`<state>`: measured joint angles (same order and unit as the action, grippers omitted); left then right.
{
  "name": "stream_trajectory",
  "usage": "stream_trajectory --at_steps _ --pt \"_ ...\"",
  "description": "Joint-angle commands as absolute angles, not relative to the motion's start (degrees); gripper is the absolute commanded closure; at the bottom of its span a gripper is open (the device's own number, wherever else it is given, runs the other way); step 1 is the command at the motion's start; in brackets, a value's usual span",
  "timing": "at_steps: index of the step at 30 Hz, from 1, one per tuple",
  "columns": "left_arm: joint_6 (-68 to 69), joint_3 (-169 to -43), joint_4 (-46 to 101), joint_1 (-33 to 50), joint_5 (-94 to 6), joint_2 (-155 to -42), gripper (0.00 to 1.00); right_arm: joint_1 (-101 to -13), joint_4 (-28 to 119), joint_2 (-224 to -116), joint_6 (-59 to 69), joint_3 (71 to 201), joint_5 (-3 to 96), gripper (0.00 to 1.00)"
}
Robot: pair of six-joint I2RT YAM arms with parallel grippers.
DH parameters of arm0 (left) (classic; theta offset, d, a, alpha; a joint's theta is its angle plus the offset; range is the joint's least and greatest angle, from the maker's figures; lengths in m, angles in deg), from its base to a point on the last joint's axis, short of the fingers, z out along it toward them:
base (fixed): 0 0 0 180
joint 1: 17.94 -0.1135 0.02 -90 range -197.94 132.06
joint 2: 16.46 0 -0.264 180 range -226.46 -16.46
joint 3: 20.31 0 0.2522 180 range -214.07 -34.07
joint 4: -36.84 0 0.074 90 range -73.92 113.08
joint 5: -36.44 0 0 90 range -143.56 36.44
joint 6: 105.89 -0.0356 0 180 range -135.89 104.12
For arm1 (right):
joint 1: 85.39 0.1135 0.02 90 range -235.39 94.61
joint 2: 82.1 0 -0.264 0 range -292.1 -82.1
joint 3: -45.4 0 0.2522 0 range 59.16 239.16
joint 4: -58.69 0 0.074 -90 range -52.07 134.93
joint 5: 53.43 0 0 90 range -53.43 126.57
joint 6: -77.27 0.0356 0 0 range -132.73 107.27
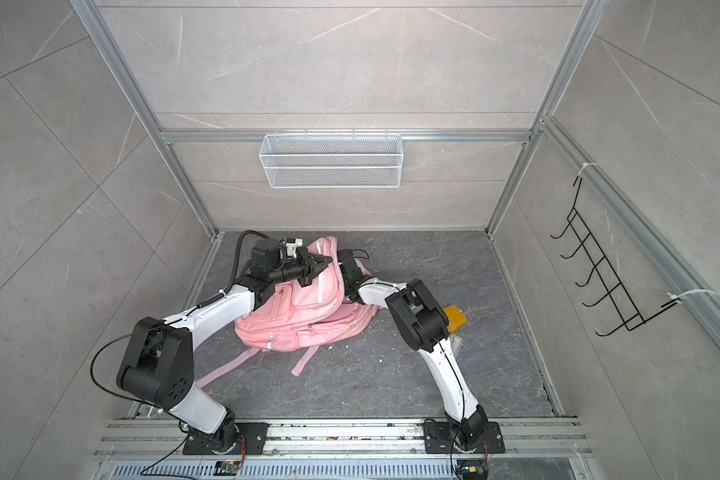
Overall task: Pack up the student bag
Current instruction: 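Lift the pencil case and push it into the opened backpack pocket, then open the right gripper and withdraw it from the backpack pocket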
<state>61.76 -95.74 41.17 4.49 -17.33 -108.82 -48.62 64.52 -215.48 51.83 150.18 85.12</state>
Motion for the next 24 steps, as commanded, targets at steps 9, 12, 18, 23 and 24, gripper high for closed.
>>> stream_trajectory --at_steps 9,12,18,23,24 --pt "59.4 -91.9 49.8 -0.5 -16.6 -102.4 1.0 -46.9 52.2 -193.5 36.7 139.2 75.5 0.19" --pt "59.0 -91.0 49.9 -1.6 -16.0 -102.7 1.0 -48.2 50.2 -188.0 34.7 135.0 70.2 0.17" --pt "54.2 -93.1 45.7 -1.9 -14.3 -104.3 1.0 -51.4 42.9 -180.9 33.0 132.1 65.5 0.15" --pt "50.2 -94.2 41.7 -1.8 -14.3 -106.0 1.0 -54.7 35.9 -171.5 32.6 127.7 57.7 0.15" --pt "49.3 -94.5 41.1 -1.6 -14.4 -106.5 1.0 -55.3 33.5 -169.0 32.8 126.3 54.4 0.15"
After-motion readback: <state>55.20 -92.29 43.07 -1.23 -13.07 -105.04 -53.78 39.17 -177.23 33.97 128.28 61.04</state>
